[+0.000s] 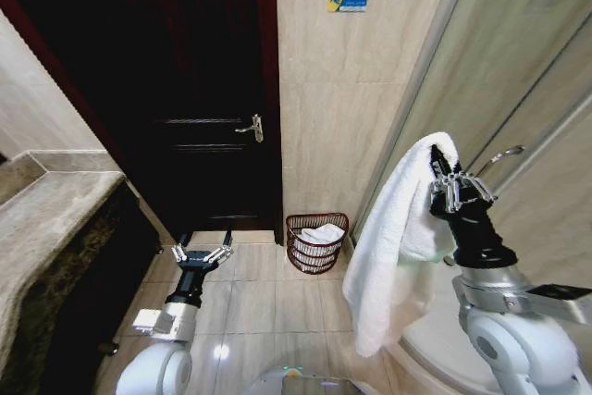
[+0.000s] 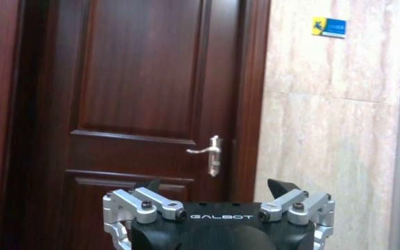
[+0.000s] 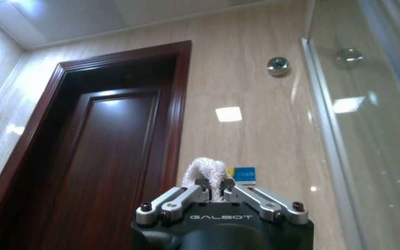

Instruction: Discard the used towel into the hamper.

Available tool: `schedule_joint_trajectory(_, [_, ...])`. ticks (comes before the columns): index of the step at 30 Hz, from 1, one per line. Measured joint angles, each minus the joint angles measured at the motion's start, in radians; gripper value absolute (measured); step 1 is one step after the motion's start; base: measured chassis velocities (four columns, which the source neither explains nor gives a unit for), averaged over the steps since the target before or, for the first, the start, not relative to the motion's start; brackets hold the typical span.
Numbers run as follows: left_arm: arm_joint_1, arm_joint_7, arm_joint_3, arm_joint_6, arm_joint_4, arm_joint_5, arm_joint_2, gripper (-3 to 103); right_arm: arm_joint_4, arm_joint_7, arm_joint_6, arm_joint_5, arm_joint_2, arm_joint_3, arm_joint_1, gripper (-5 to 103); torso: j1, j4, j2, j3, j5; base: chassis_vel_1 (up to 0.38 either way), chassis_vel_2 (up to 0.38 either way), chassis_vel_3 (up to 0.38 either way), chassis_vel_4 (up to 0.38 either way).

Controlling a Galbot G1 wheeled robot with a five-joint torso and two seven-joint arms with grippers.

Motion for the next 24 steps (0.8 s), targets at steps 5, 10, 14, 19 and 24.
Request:
schedule_joint_trajectory(5, [0.0, 0.0, 0.0, 0.0, 0.0, 0.0, 0.0, 100, 0.0, 0.004, 0.0, -0.001, 0.001, -0.001, 0.002, 5, 0.0, 0.0001, 0.0, 0.0, -0.0011, 0.207, 0.201, -0.224, -0.23])
schedule_joint_trajectory(10, [0.0, 0.0, 0.0, 0.0, 0.0, 0.0, 0.0, 100, 0.0, 0.022, -0.001, -0.008, 0.005, -0.008, 0.003, 5, 0.0, 0.0002, 0.0, 0.0, 0.0, 0.261, 0.247, -0.248, -0.259])
schedule_joint_trajectory(14, [0.0, 0.0, 0.0, 0.0, 0.0, 0.0, 0.001, 100, 0.0, 0.024, -0.002, -0.014, 0.008, -0.009, 0.003, 5, 0.0, 0.0004, 0.0, 0.0, -0.0019, 0.21, 0.233, -0.18, -0.191])
schedule_joint_trajectory(19, [0.0, 0.0, 0.0, 0.0, 0.0, 0.0, 0.0, 100, 0.0, 0.019, -0.003, -0.034, 0.007, -0.011, 0.016, 5, 0.0, -0.0003, 0.0, 0.0, 0.0001, 0.086, 0.038, -0.025, -0.068])
schedule_joint_trajectory(24, [0.0, 0.0, 0.0, 0.0, 0.0, 0.0, 0.0, 100, 0.0, 0.019, -0.003, -0.032, -0.007, -0.016, 0.039, 5, 0.0, 0.0, 0.0, 0.0, 0.0001, -0.042, -0.065, 0.026, 0.089])
